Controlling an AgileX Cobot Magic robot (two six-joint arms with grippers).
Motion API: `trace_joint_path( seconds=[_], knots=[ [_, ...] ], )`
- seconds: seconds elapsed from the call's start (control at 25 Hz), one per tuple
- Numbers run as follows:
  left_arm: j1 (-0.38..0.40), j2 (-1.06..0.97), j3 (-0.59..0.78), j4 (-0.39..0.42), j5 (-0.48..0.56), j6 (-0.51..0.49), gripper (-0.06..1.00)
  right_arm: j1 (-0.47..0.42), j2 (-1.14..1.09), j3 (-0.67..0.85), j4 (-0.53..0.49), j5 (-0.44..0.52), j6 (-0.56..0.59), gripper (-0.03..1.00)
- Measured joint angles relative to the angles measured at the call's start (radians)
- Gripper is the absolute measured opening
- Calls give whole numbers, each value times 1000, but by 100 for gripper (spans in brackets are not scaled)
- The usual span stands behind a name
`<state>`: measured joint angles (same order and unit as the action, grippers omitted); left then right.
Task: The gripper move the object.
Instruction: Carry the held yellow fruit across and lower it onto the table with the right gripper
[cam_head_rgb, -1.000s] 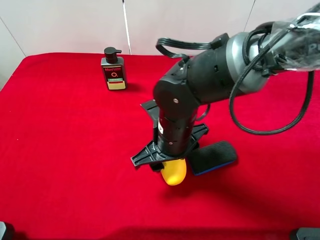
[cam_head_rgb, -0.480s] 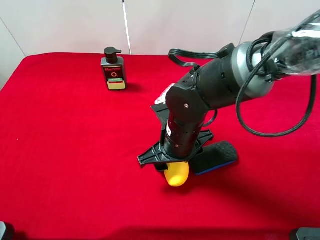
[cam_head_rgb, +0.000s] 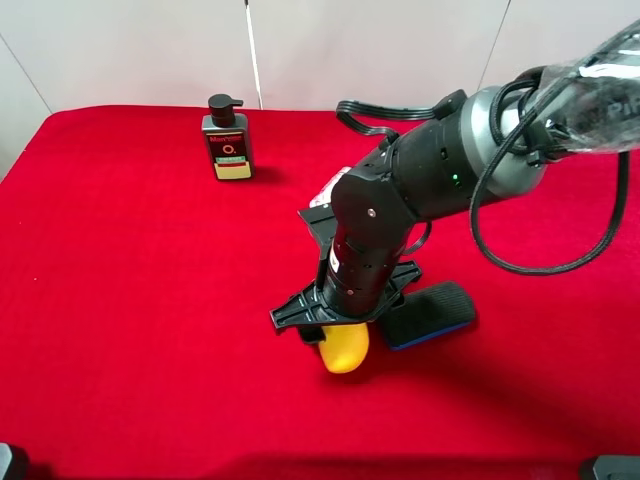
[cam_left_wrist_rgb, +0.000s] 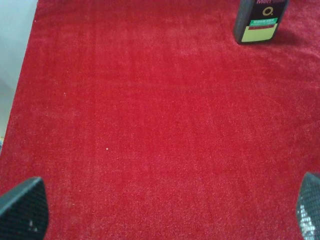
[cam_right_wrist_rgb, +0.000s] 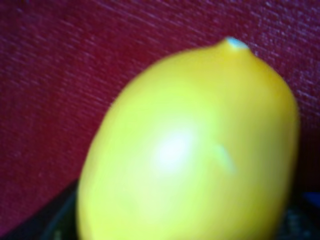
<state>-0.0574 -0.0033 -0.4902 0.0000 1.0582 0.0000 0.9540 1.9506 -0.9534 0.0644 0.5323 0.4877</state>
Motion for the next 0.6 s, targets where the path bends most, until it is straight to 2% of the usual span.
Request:
trace_joint_path(
  seconds=[0.12,0.2,0.6],
  knots=[
    [0,0,0,0,0,0,99,0,0,0,2,-1,-17,66],
    [0,0,0,0,0,0,99,0,0,0,6,-1,-22,68],
    [0,0,0,0,0,0,99,0,0,-12,54,19,-62,69]
  ],
)
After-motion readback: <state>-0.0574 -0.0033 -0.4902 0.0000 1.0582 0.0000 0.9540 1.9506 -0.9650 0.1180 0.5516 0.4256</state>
